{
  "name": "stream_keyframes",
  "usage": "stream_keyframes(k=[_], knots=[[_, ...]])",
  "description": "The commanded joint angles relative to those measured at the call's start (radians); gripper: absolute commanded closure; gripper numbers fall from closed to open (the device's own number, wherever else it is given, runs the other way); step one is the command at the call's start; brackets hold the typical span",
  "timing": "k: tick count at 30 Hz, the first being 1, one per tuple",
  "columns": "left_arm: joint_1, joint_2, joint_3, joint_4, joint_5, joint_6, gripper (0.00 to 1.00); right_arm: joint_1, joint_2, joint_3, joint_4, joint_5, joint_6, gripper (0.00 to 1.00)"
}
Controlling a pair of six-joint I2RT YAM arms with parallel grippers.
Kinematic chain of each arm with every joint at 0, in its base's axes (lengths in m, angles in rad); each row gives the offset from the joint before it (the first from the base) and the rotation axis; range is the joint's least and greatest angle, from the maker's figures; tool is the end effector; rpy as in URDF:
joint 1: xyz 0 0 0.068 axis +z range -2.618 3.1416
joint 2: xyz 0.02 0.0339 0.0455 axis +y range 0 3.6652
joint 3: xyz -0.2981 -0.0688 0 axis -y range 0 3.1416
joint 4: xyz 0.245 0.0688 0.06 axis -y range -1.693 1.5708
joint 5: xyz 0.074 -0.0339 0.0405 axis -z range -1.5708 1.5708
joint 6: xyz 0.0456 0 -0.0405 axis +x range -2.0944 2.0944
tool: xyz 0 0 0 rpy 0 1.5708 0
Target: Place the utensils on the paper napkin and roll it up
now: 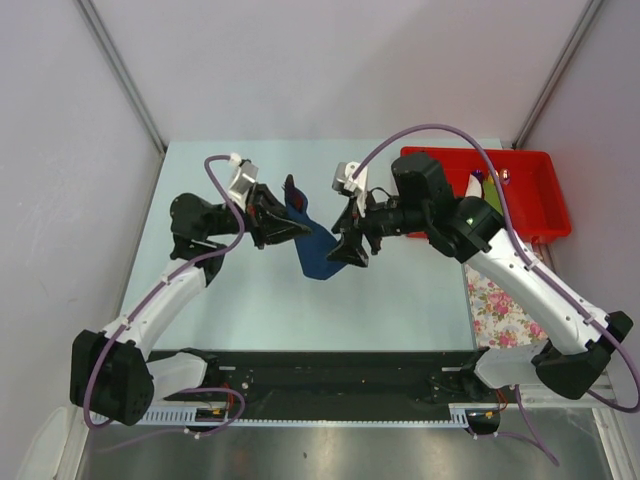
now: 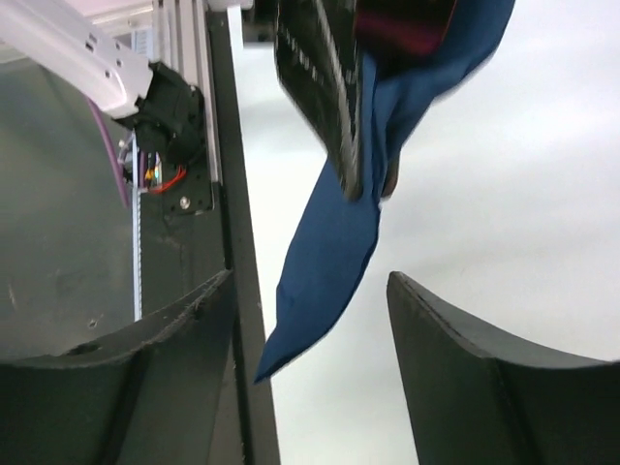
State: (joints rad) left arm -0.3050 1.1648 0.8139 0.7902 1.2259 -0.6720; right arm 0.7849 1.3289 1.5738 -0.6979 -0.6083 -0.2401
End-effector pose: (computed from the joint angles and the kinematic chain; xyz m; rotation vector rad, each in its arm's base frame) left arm 0.2102 -0.1112 0.3975 0.9762 1.2764 -1.4647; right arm 0.1740 0.2106 0.4718 -1.3418 1.5727 0.9546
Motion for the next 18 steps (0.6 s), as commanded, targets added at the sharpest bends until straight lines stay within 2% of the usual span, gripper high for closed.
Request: stream_keyframes(k=[1, 6, 9, 10, 18], knots=[[0.009, -0.014, 0.064, 0.027, -0.028, 0.02, 1.0, -0.016, -0.045, -0.038, -0.066, 0.016, 0.002, 0.39], [0.009, -0.016, 0.073, 0.029, -0.034, 0.015, 1.0, -0.03, -0.062, -0.061, -0.078, 0.009, 0.01, 0.65], [0.009, -0.016, 0.071, 0.063, -0.034, -0.011, 1.0, -0.033, -0.059, -0.07, -0.084, 0.008, 0.001, 0.88], [0.007, -0.014, 0.07, 0.076, -0.034, -0.033, 1.0, -0.041, -0.059, -0.07, -0.083, 0.01, -0.004, 1.0], [-0.02, -0.034, 0.056, 0.181, -0.009, -0.144, 1.0, -0.144, 0.006, -0.069, -0.023, -0.039, -0.063, 1.0]])
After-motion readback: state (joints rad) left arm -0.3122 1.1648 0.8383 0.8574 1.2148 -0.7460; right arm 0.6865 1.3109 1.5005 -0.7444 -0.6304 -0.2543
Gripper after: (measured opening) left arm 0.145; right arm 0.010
